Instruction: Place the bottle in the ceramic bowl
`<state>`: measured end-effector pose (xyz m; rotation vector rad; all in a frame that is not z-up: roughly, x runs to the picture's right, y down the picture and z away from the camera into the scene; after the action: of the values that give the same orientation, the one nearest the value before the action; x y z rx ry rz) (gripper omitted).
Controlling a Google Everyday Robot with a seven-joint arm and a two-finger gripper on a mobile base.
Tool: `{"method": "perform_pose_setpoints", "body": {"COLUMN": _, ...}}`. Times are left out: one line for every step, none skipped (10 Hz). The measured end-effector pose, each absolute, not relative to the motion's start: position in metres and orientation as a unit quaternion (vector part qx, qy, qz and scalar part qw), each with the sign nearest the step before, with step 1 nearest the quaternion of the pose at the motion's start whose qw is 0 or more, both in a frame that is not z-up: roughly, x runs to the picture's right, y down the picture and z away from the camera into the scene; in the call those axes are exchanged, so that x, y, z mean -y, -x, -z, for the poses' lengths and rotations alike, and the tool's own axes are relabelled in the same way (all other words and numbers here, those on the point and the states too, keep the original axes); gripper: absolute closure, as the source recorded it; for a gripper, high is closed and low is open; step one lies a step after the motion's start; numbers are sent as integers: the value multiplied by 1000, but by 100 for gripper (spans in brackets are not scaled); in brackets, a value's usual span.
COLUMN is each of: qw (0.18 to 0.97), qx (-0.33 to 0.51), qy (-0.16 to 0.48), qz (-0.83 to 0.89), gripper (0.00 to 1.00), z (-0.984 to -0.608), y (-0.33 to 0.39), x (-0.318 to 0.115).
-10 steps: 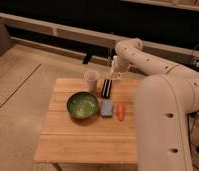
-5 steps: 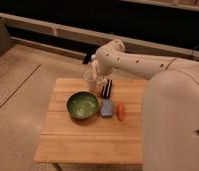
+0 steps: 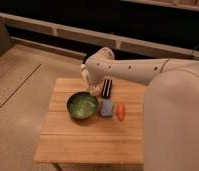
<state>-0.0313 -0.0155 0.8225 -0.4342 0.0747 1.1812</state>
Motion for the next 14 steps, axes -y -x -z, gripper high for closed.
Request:
{"method": "perform_pose_setpoints", "body": {"qw": 808, "qx": -35, "qy": 203, "qz": -552, "gripper": 100, "z": -823, "y": 31, "x": 15}}
{"method": "perform_pose_setpoints", "body": {"qw": 807, "qx": -34, "qy": 203, "qz": -553, "gripper": 100, "z": -823, "y": 32, "x": 16}}
{"method": "perform_pose_setpoints", "body": {"qw": 808, "qx": -33, "qy": 205, "qz": -551, "gripper": 100, "z": -824, "y": 32, "x": 15}}
{"method": "perform_pose_setpoints", "body": {"qw": 811, "qx": -30, "qy": 212, "qz": -544, "gripper": 100, "z": -827, "y": 36, "x": 11}}
{"method": "perform_pose_setpoints", "body": {"qw": 816, "qx": -26, "qy": 230, "qz": -531, "gripper": 100, "z": -832, "y": 50, "x": -1}}
{"method": "perform_pose_setpoints", "body": {"qw": 818, "qx": -22, "qy": 248, "qz": -518, "gripper": 100, "z": -837, "y": 66, "x": -14}}
{"method": "perform_pose_setpoints", "body": {"qw": 818, "qx": -21, "qy": 261, "qz": -511, "gripper": 100, "z": -841, "y": 73, "x": -24}}
{"method": "perform_pose_setpoints", "body": {"qw": 817, "qx": -23, "qy": 272, "qz": -508, "gripper": 100, "z": -845, "y": 77, "x": -33}}
{"method": "perform_pose_setpoints", "body": {"qw": 814, "qx": -24, "qy": 289, "qz": -503, "gripper": 100, "z": -848, "y": 83, "x": -45}}
{"method": "perform_pose_setpoints", "body": {"qw": 813, "qx": -26, "qy": 298, "qz": -500, "gripper": 100, "z": -849, "y": 86, "x": -54}}
{"method": "perform_pose_setpoints", "body": {"qw": 811, "qx": -30, "qy": 310, "qz": -495, "gripper": 100, "z": -849, "y": 89, "x": -65}}
{"method": "perform_pose_setpoints", "body": {"qw": 808, "qx": -39, "qy": 326, "qz": -488, "gripper": 100, "z": -848, "y": 87, "x": -80}}
{"method": "perform_pose_setpoints", "body": {"qw": 806, "qx": -45, "qy": 338, "qz": -483, "gripper": 100, "z": -848, "y": 86, "x": -89}}
{"method": "perform_pose_setpoints", "body": {"qw": 806, "qx": -44, "qy": 338, "qz": -483, "gripper": 98, "z": -848, "y": 86, "x": -89}}
